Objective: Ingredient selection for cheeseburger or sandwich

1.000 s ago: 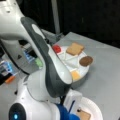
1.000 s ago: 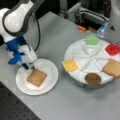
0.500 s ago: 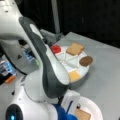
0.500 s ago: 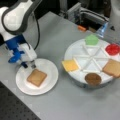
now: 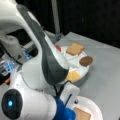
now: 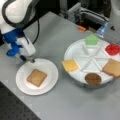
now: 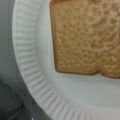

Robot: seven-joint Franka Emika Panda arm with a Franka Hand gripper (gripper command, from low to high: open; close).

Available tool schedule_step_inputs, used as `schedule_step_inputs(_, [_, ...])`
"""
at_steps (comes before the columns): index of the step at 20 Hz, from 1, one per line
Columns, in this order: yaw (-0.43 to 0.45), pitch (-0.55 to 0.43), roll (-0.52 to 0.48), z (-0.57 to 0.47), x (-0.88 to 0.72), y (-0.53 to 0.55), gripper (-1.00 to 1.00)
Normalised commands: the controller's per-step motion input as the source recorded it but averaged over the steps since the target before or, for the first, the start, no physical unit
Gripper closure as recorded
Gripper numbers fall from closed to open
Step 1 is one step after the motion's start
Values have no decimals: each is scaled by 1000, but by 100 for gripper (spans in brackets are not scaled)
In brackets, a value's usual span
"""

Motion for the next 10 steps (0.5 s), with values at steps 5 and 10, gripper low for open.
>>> schedule_step_inputs(5, [-48,58,-495,68,-417,455,-100])
schedule_step_inputs(10, [-41,-21,-426,28,-503,307,-100])
